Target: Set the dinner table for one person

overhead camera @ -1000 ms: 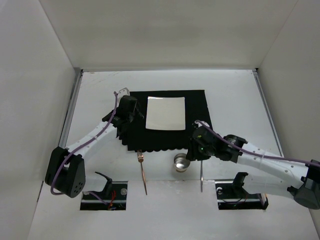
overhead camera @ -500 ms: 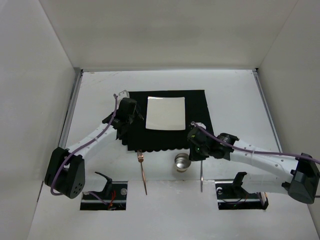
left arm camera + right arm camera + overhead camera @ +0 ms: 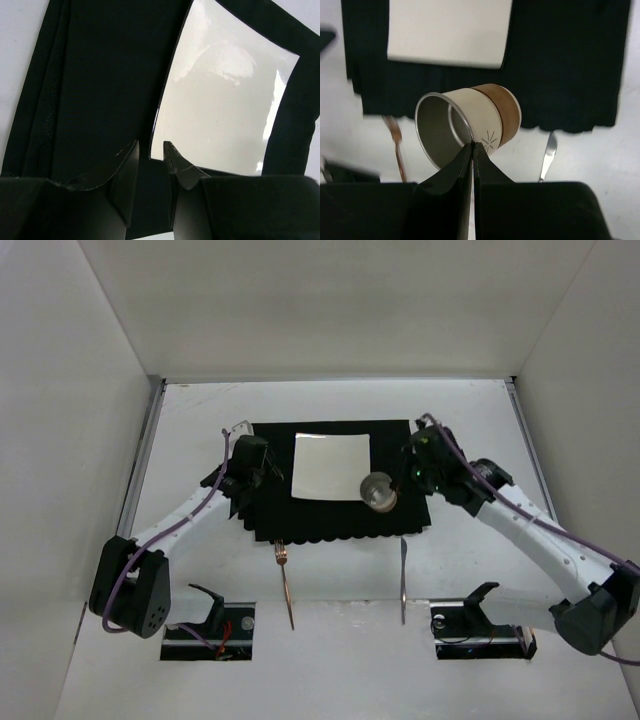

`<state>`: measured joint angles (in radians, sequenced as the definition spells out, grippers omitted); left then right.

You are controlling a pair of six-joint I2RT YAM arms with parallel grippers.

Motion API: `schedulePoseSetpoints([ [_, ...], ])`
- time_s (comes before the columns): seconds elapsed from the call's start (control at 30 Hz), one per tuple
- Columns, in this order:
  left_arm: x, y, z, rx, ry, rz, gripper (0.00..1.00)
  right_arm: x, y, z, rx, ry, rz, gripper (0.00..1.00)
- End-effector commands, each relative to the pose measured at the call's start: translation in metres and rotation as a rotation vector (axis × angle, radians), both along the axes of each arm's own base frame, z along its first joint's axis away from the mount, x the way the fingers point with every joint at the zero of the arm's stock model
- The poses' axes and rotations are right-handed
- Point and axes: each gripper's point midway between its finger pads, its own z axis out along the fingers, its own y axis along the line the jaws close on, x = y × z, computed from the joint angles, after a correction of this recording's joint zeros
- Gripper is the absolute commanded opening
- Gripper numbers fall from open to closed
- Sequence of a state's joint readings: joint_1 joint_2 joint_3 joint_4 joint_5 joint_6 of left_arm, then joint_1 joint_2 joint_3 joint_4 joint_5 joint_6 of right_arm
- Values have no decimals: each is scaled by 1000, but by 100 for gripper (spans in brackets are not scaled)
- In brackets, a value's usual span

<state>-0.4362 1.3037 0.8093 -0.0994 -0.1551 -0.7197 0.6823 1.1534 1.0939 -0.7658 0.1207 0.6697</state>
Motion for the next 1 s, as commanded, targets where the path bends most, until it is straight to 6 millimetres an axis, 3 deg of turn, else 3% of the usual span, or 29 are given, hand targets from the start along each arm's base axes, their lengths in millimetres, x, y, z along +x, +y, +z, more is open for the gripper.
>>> schedulePoseSetpoints([
  [0.0, 2, -3, 12, -43, -32, -14, 24, 65, -15, 36, 8, -145, -82, 7],
  [0.2, -2, -1, 12, -59, -19, -23, 24, 164, -48, 48, 43, -219, -265, 7],
  [0.33, -11, -5, 10, -77, -7, -45, 24, 205, -58, 37, 95, -211, -345, 7],
  [0.5, -23, -6, 2, -79, 14, -51, 24, 241, -66, 25, 217, -203, -420, 7],
  [0.73, -30, -3, -1, -77, 34, -43, 24, 271, -59, 5, 320, -155, -456, 8],
  [0.97, -37, 4, -4, -69, 45, -21, 24, 269, -58, -26, 303, -105, -471, 9],
])
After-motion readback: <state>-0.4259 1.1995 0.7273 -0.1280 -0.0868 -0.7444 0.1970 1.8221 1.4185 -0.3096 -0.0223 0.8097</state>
